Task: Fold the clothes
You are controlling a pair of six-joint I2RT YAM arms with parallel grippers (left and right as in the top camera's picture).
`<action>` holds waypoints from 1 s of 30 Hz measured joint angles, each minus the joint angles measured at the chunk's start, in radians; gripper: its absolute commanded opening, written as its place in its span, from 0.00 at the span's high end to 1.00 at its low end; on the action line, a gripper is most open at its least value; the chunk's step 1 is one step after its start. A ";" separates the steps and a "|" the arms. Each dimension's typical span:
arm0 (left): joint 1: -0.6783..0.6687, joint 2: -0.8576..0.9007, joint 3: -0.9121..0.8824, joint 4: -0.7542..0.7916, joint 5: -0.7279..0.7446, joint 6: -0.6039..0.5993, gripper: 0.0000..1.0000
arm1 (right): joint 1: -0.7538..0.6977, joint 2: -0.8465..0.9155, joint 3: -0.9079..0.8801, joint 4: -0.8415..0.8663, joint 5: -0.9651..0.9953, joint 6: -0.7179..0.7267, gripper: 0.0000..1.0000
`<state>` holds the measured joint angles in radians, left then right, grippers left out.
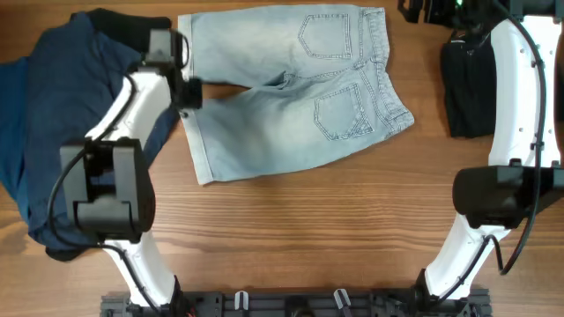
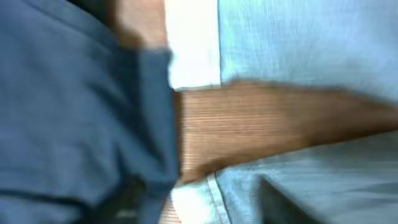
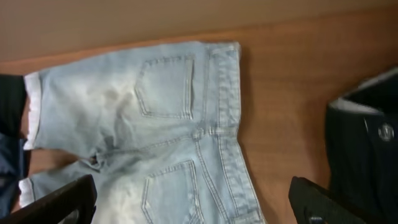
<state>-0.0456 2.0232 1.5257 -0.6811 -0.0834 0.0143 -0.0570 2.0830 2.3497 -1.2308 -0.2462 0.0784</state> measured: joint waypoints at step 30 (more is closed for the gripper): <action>-0.353 -0.407 -0.640 -0.047 0.076 -1.272 0.16 | 0.016 -0.003 -0.533 -0.024 0.187 0.567 0.25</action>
<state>-0.3988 1.6157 0.8860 -0.7284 -0.0078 -1.2579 -0.0406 2.0804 1.8172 -1.2549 -0.0589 0.6456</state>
